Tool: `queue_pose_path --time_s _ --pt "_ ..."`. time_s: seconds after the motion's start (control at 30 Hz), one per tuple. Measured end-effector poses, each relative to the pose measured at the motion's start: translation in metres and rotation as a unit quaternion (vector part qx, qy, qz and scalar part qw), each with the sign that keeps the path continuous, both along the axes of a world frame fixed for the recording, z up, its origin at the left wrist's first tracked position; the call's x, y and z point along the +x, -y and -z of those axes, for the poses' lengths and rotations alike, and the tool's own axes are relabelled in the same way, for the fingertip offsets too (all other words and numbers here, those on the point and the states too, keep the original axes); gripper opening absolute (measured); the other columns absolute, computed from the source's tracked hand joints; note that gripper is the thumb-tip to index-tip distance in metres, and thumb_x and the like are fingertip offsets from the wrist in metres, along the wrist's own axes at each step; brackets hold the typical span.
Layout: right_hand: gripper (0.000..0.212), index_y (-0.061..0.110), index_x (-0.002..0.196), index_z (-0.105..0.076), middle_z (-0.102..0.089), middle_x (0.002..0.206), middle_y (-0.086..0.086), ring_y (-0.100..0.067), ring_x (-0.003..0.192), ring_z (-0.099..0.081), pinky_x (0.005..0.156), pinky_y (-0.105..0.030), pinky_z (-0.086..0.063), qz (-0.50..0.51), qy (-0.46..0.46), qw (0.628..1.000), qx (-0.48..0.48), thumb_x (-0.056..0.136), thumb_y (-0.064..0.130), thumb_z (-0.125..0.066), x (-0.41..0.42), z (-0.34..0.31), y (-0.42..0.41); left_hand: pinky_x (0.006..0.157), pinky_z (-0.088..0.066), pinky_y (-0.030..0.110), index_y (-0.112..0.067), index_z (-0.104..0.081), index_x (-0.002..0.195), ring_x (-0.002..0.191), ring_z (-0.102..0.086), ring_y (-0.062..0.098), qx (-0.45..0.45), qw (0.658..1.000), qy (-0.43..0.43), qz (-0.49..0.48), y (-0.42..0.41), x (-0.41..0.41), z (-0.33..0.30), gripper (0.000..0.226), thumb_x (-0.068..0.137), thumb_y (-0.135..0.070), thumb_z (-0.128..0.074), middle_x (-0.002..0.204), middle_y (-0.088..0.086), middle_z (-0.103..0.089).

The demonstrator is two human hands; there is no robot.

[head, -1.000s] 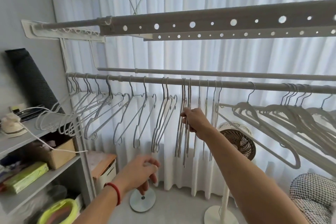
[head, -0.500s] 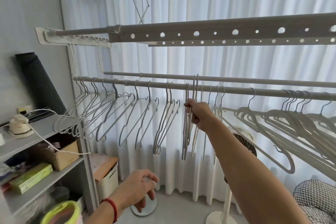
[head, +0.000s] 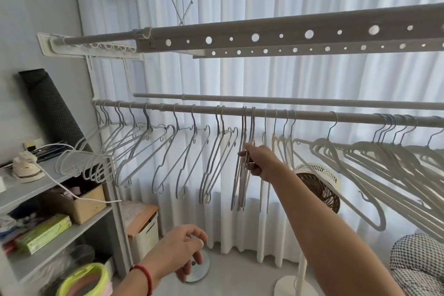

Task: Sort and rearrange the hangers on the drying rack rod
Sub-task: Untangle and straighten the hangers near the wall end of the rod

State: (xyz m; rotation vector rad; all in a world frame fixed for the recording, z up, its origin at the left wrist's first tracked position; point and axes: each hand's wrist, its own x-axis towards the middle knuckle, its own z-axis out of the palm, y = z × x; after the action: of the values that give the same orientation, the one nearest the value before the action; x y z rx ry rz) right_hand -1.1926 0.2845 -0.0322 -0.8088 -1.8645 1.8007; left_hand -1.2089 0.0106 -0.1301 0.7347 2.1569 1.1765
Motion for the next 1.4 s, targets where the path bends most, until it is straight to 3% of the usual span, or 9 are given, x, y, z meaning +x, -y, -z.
queue_pose_path --time_s 0.2,0.3,0.67,0.8,0.9,1.07,1.17,1.27,1.4 --pt "0.021 0.009 0.116 -0.055 -0.063 0.097 -0.007 -0.023 0.072 -0.067 0.06 -0.034 -0.05 0.042 -0.029 0.99 0.133 0.104 0.025 -0.05 0.042 0.002 0.026 0.055 -0.053 0.027 -0.024 -0.068 0.097 0.057 -0.06 0.014 0.109 0.984 -0.117 -0.08 -0.011 0.006 -0.006 0.017 0.097 -0.01 -0.058 0.082 0.006 -0.072" --pt "0.024 0.013 0.126 -0.055 -0.064 0.107 -0.006 -0.02 0.078 -0.067 0.058 -0.029 -0.051 0.07 -0.07 0.982 0.159 0.103 0.018 -0.052 0.09 0.013 0.05 0.064 -0.059 0.028 -0.028 -0.069 0.093 0.073 -0.066 0.014 0.2 0.96 -0.174 -0.09 -0.016 0.027 -0.013 0.02 0.095 -0.01 -0.062 0.086 -0.004 -0.071" --pt "0.021 0.017 0.115 -0.065 -0.07 0.113 -0.006 -0.017 0.073 -0.068 0.056 -0.031 -0.051 0.196 -0.09 0.968 0.126 0.099 0.007 -0.056 0.317 0.06 0.079 0.076 -0.062 0.035 -0.021 -0.071 0.097 0.085 -0.068 0.011 0.306 0.942 -0.076 0.118 -0.09 0.193 -0.036 0.025 0.085 0.001 -0.069 0.091 -0.001 -0.072" --pt "0.023 0.022 0.118 -0.062 -0.068 0.114 -0.001 -0.016 0.075 -0.069 0.063 -0.035 -0.053 0.265 -0.113 0.949 0.125 0.099 0.01 -0.058 0.417 0.062 0.043 0.073 -0.061 0.035 -0.011 -0.07 0.101 0.088 -0.069 0.028 0.325 0.929 0.046 0.173 -0.133 0.284 -0.046 0.022 0.08 -0.005 -0.069 0.098 0.019 -0.068" --pt "0.021 0.023 0.115 -0.064 -0.072 0.111 -0.001 -0.023 0.08 -0.071 0.067 -0.04 -0.055 0.306 -0.12 0.936 0.129 0.099 0.011 -0.059 0.507 0.064 0.007 0.071 -0.06 0.032 -0.009 -0.069 0.103 0.086 -0.069 0.02 0.34 0.918 0.075 0.188 -0.188 0.366 -0.052 0.028 0.075 -0.009 -0.068 0.095 0.013 -0.071" --pt "0.02 0.022 0.117 -0.06 -0.07 0.107 -0.006 -0.019 0.081 -0.07 0.06 -0.027 -0.054 0.338 -0.103 0.926 0.135 0.1 0.012 -0.058 0.636 0.059 -0.062 0.072 -0.061 0.032 -0.014 -0.068 0.099 0.09 -0.07 0.023 0.315 0.925 0.112 0.179 -0.297 0.522 -0.054 0.018 0.086 -0.001 -0.066 0.095 0.008 -0.073" --pt "0.022 0.019 0.121 -0.059 -0.071 0.109 -0.006 -0.019 0.088 -0.072 0.062 -0.022 -0.053 0.345 -0.086 0.926 0.128 0.099 0.015 -0.058 0.68 0.05 -0.109 0.083 -0.062 0.038 -0.017 -0.068 0.102 0.095 -0.07 0.019 0.317 0.924 0.077 0.198 -0.347 0.586 -0.065 0.019 0.085 -0.011 -0.067 0.098 0.003 -0.072" --pt "0.02 0.02 0.118 -0.062 -0.071 0.109 -0.007 -0.019 0.093 -0.071 0.068 -0.029 -0.053 0.361 -0.081 0.921 0.121 0.099 0.018 -0.057 0.711 0.045 -0.155 0.085 -0.059 0.032 -0.015 -0.068 0.106 0.097 -0.068 0.014 0.318 0.925 0.023 0.208 -0.392 0.615 -0.079 0.021 0.087 -0.005 -0.065 0.1 0.0 -0.071" --pt "0.021 0.018 0.119 -0.063 -0.071 0.109 -0.007 -0.021 0.094 -0.07 0.074 -0.035 -0.057 0.365 -0.062 0.921 0.123 0.099 0.017 -0.056 0.733 0.042 -0.218 0.092 -0.059 0.044 -0.018 -0.068 0.109 0.099 -0.069 0.017 0.271 0.932 -0.012 0.239 -0.463 0.623 -0.091 0.03 0.079 -0.019 -0.064 0.103 0.0 -0.071"
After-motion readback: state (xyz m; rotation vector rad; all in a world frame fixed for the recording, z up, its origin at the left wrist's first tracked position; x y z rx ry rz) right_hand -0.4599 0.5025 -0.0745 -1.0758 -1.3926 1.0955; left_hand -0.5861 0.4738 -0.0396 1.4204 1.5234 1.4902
